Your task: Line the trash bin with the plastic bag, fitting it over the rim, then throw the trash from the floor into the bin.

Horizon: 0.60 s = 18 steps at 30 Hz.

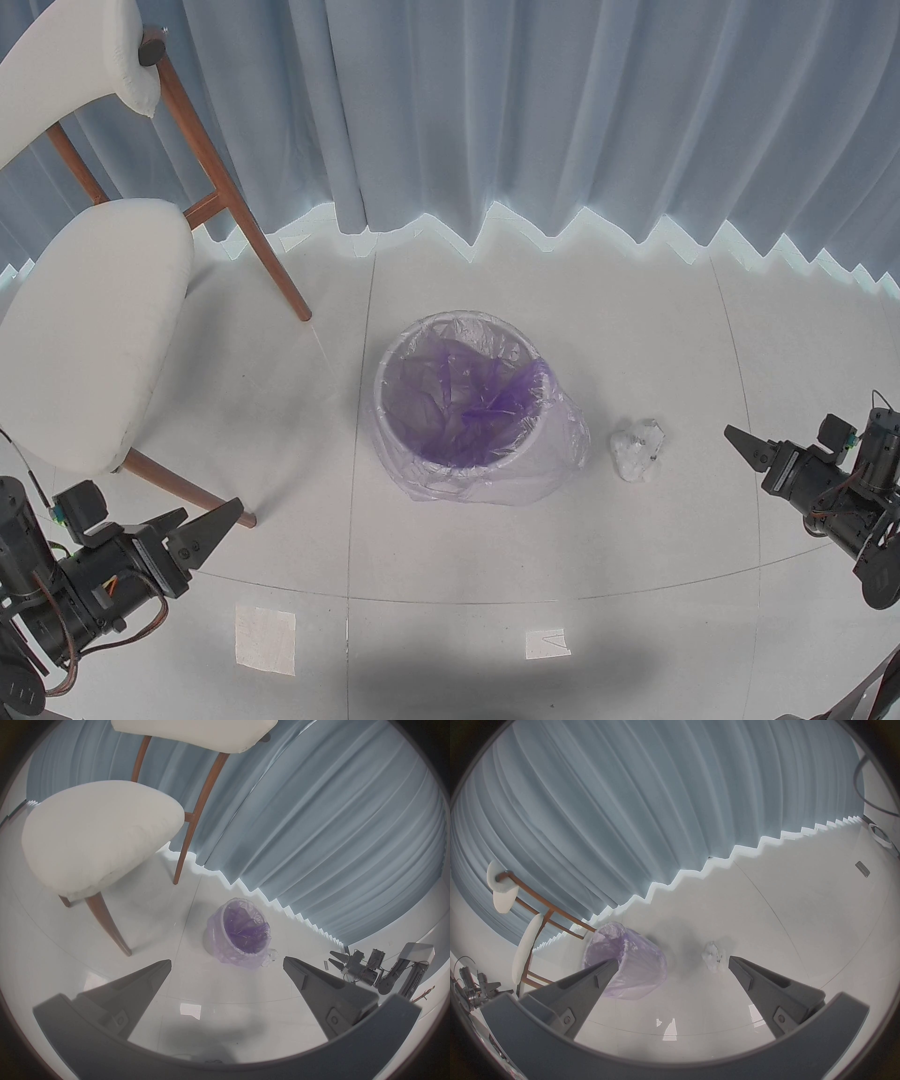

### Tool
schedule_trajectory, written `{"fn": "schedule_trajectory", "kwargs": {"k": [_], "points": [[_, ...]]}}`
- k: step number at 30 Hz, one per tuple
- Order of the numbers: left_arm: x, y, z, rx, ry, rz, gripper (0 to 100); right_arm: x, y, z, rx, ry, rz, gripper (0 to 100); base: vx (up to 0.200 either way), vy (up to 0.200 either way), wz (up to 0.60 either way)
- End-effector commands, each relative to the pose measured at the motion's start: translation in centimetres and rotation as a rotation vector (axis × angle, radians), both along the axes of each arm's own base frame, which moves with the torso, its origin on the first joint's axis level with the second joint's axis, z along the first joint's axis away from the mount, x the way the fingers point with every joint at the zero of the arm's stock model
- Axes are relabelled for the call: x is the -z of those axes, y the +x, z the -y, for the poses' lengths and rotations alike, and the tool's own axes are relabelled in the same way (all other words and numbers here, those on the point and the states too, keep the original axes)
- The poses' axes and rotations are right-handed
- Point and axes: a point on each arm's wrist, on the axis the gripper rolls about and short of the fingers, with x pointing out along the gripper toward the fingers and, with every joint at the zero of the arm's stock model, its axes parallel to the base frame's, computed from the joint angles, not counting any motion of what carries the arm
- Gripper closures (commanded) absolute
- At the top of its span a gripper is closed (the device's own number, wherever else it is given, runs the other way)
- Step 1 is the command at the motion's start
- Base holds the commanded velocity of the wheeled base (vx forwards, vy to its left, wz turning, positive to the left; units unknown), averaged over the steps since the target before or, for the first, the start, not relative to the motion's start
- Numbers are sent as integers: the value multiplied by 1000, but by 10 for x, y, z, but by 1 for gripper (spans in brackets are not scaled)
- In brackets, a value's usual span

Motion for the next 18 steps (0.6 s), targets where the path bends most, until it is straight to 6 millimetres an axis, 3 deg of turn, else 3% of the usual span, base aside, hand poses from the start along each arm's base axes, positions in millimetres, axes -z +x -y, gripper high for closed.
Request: {"fn": "schedule_trajectory", "kwargs": {"k": [1,6,10,15,18], "points": [[5,39,15,9,8,-82,0,25,39,-25,-101,5,-78,0,0,0,0],[16,67,22,-18,26,-137,0,33,69,-59,-199,5,-35,0,0,0,0],[12,76,26,-14,24,-117,0,25,90,-89,-268,18,-45,0,0,0,0],[10,83,17,-43,60,-99,0,5,96,-118,-286,66,-183,0,0,0,0],[15,82,12,-35,156,-99,0,8,96,-125,-285,44,-223,0,0,0,0]]}}
